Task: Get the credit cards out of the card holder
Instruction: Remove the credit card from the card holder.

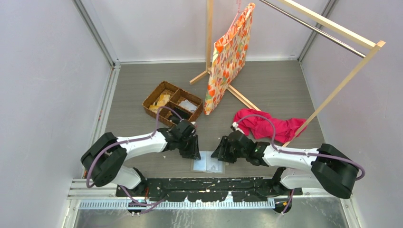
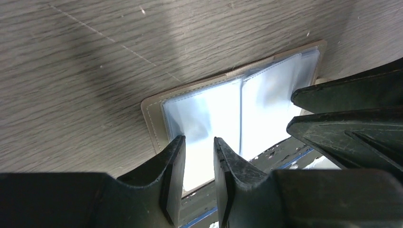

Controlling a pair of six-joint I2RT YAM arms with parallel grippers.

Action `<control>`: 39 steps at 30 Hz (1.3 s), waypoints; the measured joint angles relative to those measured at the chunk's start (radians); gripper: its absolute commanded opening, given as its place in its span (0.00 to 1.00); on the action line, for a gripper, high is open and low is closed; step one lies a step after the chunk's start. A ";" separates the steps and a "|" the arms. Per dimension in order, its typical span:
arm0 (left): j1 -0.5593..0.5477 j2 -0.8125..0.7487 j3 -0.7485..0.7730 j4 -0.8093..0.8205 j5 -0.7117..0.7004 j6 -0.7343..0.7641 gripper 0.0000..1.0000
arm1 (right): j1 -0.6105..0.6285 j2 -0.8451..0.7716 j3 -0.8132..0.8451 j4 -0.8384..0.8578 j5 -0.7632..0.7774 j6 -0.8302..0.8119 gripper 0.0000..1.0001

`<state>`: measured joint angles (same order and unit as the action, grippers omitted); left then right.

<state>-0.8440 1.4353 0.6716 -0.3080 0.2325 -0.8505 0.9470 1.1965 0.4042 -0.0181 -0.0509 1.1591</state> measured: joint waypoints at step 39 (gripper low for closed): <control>0.001 -0.026 -0.084 0.187 0.022 -0.003 0.30 | 0.023 -0.085 -0.195 0.339 -0.044 0.032 0.50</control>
<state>-0.8433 1.4094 0.5877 -0.1215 0.2546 -0.8539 0.9699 1.1114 0.2096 0.3206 -0.0952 1.1915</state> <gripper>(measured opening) 0.297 0.505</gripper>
